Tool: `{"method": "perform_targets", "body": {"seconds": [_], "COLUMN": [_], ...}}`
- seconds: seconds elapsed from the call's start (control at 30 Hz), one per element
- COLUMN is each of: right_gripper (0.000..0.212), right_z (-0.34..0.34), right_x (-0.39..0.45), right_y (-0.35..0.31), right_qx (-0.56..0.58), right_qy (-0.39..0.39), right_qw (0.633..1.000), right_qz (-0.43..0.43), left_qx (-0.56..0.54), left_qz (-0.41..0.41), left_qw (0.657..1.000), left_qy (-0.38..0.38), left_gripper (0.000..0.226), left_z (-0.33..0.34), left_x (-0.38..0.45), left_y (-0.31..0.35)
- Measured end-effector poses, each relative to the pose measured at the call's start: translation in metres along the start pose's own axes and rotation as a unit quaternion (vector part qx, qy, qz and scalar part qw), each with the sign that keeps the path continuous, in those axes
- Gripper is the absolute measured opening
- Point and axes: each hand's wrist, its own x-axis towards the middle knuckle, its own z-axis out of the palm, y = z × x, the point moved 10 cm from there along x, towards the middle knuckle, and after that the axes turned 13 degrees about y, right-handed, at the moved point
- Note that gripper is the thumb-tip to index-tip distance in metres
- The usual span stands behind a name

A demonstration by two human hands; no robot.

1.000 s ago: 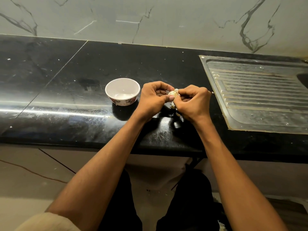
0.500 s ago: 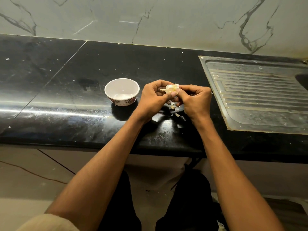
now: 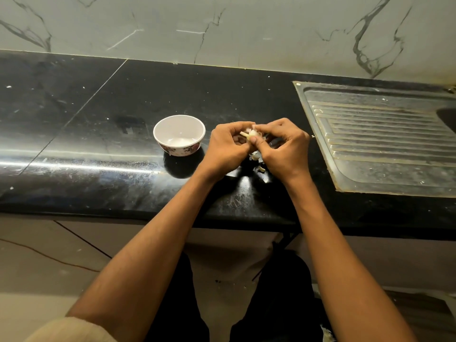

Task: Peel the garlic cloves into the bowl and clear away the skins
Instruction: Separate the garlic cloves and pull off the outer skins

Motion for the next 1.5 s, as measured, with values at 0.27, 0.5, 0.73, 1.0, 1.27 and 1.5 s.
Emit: {"method": "perform_targets", "body": {"seconds": [0.27, 0.5, 0.73, 1.0, 1.27, 1.5], "right_gripper": [0.026, 0.017, 0.012, 0.011, 0.011, 0.016], "right_z": [0.007, -0.002, 0.006, 0.006, 0.0, 0.008], "right_x": [-0.003, 0.0, -0.008, -0.014, -0.012, -0.014], "right_y": [0.0, 0.006, 0.028, 0.02, 0.013, 0.013], "right_qx": [-0.034, -0.031, 0.077, 0.069, 0.057, 0.083], "right_qy": [-0.037, 0.025, 0.021, 0.043, 0.067, 0.025], "right_qw": [0.999, 0.999, 0.984, 0.979, 0.984, 0.979], "right_qz": [-0.018, 0.023, 0.16, 0.187, 0.154, 0.182], "left_qx": [0.016, -0.026, -0.073, 0.06, 0.001, -0.014], "left_qz": [0.015, -0.005, -0.001, 0.026, 0.023, 0.042], "left_qw": [0.999, 1.0, 0.997, 0.996, 1.0, 0.998], "left_qy": [0.031, 0.014, 0.019, 0.052, 0.009, 0.047], "left_gripper": [0.031, 0.02, 0.017, 0.026, 0.019, 0.016], "left_z": [-0.007, -0.005, -0.008, -0.007, 0.001, -0.011], "left_x": [0.001, 0.005, 0.007, 0.006, 0.002, 0.009], "left_y": [0.0, -0.003, 0.003, 0.003, 0.007, 0.007]}}
